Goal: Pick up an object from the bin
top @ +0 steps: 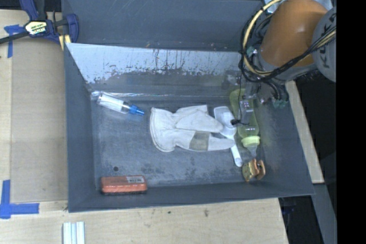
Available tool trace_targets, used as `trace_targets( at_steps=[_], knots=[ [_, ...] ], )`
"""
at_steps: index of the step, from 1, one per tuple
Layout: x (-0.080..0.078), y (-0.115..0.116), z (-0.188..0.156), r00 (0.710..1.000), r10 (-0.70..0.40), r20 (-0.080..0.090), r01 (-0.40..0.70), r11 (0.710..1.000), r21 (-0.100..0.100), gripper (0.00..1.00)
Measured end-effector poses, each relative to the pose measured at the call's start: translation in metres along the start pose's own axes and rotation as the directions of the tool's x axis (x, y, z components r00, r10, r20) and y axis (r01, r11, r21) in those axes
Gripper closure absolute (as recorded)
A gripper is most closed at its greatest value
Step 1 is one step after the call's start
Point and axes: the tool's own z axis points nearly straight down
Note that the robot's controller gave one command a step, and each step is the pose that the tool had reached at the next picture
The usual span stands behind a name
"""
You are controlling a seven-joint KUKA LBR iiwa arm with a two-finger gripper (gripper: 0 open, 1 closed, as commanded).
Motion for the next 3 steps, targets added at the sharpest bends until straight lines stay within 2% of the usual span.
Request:
trace_targets(
  at_steps=[1,2,3],
  knots=[
    [0.022,0.014,0.052,1.0,-0.005,-0.003,0.005,1.0,-0.002,0.0],
    [-0.001,0.018,0.076,0.998,-0.058,-0.003,0.058,0.998,-0.002,1.0],
    [-0.001,0.018,0.076,0.998,-0.058,-0.003,0.058,0.998,-0.002,1.0]
  ],
)
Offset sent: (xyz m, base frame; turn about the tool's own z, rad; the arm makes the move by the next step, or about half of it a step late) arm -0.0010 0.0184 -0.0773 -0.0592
